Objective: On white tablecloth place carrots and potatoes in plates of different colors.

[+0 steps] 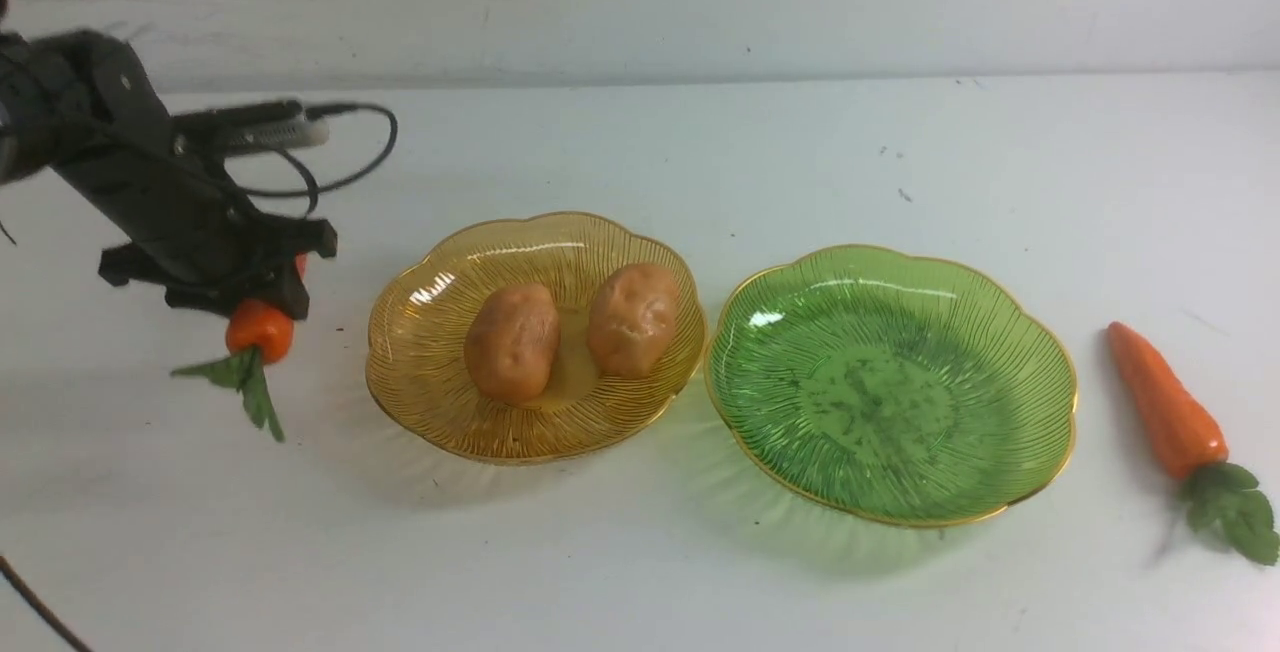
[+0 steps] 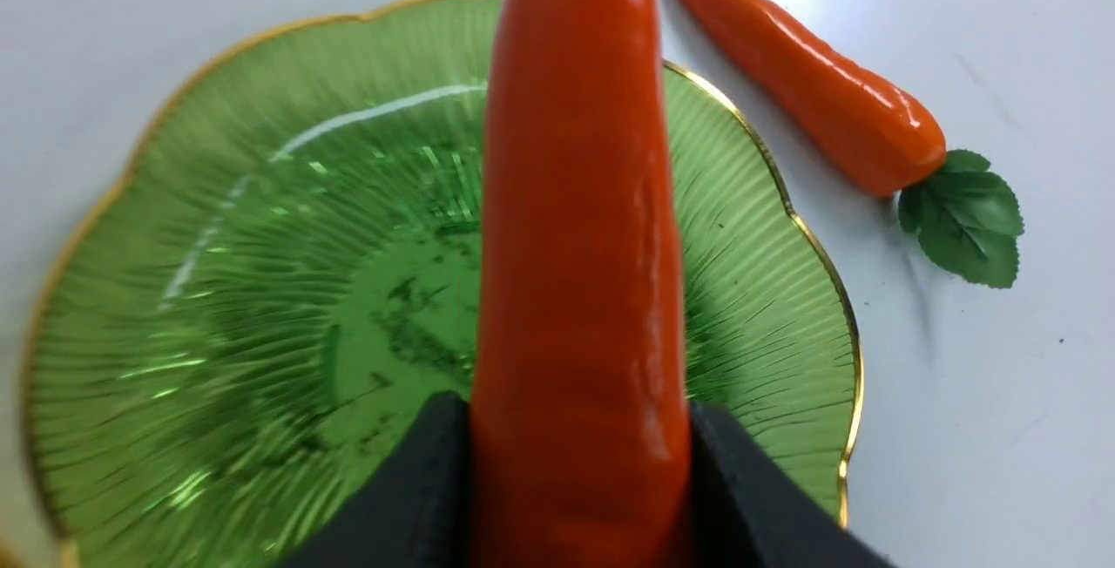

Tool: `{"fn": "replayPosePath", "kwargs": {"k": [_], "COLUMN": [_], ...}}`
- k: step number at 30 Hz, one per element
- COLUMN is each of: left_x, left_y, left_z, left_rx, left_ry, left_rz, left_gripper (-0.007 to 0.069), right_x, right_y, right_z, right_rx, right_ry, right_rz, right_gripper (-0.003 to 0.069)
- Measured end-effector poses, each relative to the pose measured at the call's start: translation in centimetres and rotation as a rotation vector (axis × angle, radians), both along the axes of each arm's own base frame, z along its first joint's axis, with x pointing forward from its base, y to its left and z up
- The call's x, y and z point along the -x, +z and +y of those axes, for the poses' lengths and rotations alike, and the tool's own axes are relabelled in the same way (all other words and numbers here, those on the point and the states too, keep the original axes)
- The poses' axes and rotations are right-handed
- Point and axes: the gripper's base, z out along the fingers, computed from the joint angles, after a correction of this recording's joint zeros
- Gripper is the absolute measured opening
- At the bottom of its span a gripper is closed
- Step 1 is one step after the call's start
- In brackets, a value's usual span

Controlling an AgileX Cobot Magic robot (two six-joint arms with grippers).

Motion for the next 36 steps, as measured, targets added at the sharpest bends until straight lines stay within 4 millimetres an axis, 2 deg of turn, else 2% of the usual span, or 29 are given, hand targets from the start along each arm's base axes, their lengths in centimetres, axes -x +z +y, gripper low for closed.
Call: {"fn": "replayPosePath", "kwargs": {"k": [2, 4, 5, 7, 9, 12, 14, 15, 16, 17, 18, 20, 21, 22, 24, 25, 27, 28, 31, 33, 36], "left_x": [0.0, -0.3, -0.7, -1.3, -1.6, -1.7, -1.8, -1.9, -2.0, -2.2, -2.3, -2.1, -1.9, -1.5, -0.9, -0.5, 0.3, 0.8, 2.1, 3.4, 6.2], "left_y": [-2.6, -4.5, -5.7, -6.9, -8.0, -7.6, -6.7, -5.8, -5.0, -3.4, -2.1, 1.5, 2.9, 5.7, 8.1, 9.3, 11.1, 11.8, 12.4, 12.7, 13.1], "left_z": [-2.7, -4.0, -4.5, -4.9, -5.1, -5.2, -5.0, -4.6, -4.2, -3.3, -2.4, 0.3, 1.3, 3.8, 5.9, 7.2, 9.5, 10.7, 12.7, 13.7, 15.4], "left_rx": [-0.022, -0.039, -0.046, -0.051, -0.059, -0.055, -0.045, -0.038, -0.03, -0.034, -0.046, -0.091, -0.102, -0.136, -0.149, -0.165, -0.195, -0.216, -0.251, -0.268, -0.292], "left_ry": [-0.029, -0.038, -0.03, -0.012, -0.001, -0.01, -0.014, -0.013, -0.005, -0.001, 0.001, 0.005, 0.011, 0.033, 0.06, 0.08, 0.114, 0.132, 0.165, 0.18, 0.207], "left_rz": [0.004, 0.018, 0.037, 0.063, 0.085, 0.089, 0.12, 0.152, 0.169, 0.181, 0.18, 0.144, 0.122, 0.077, 0.037, 0.018, 0.009, 0.017, 0.024, 0.025, 0.016], "left_gripper": [0.0252, 0.0274, 0.0299, 0.036, 0.0466, 0.0601, 0.0626, 0.0617, 0.0588, 0.0516, 0.0452, 0.0206, 0.0138, 0.004, 0.0012, 0.0004, -0.0004, -0.0004, -0.0004, -0.0004, -0.0004], "right_x": [-0.8, -1.7, -2.0, -2.9, -3.6, -4.2, -4.6, -4.7, -4.8, -4.9, -5.1, -5.3, -5.2, -4.7, -3.9, -3.6, -3.5, -3.7, -4.5, -5.0, -5.5], "right_y": [-1.8, -3.5, -4.0, -6.1, -8.0, -10.2, -11.7, -12.3, -12.5, -12.3, -11.6, -9.8, -7.9, -4.2, -1.0, 0.3, 1.0, 0.7, -1.5, -3.0, -4.7], "right_z": [0.1, 0.2, 0.2, 0.2, 0.1, 0.1, 0.0, 0.0, 0.0, 0.0, 0.0, 0.0, 0.0, 0.5, 1.7, 2.9, 5.5, 6.6, 9.4, 9.9, 10.1], "right_rx": [-0.023, -0.045, -0.048, -0.055, -0.057, -0.06, -0.062, -0.063, -0.064, -0.064, -0.065, -0.065, -0.071, -0.114, -0.187, -0.232, -0.279, -0.289, -0.305, -0.31, -0.311], "right_ry": [0.018, 0.036, 0.038, 0.041, 0.046, 0.045, 0.046, 0.047, 0.046, 0.047, 0.048, 0.047, 0.039, 0.023, 0.019, 0.041, 0.119, 0.157, 0.232, 0.231, 0.201], "right_rz": [0.021, 0.04, 0.046, 0.082, 0.106, 0.14, 0.168, 0.177, 0.181, 0.183, 0.184, 0.169, 0.141, 0.064, -0.025, -0.071, -0.108, -0.107, -0.054, -0.016, 0.026], "right_gripper": [0.0349, 0.0453, 0.0484, 0.0567, 0.0601, 0.0608, 0.0584, 0.0528, 0.0439, 0.0334, 0.0335, 0.0346, 0.0346, 0.0346, 0.0346, 0.0346, 0.0346, 0.0346, 0.0346, 0.0357, 0.0456]}}
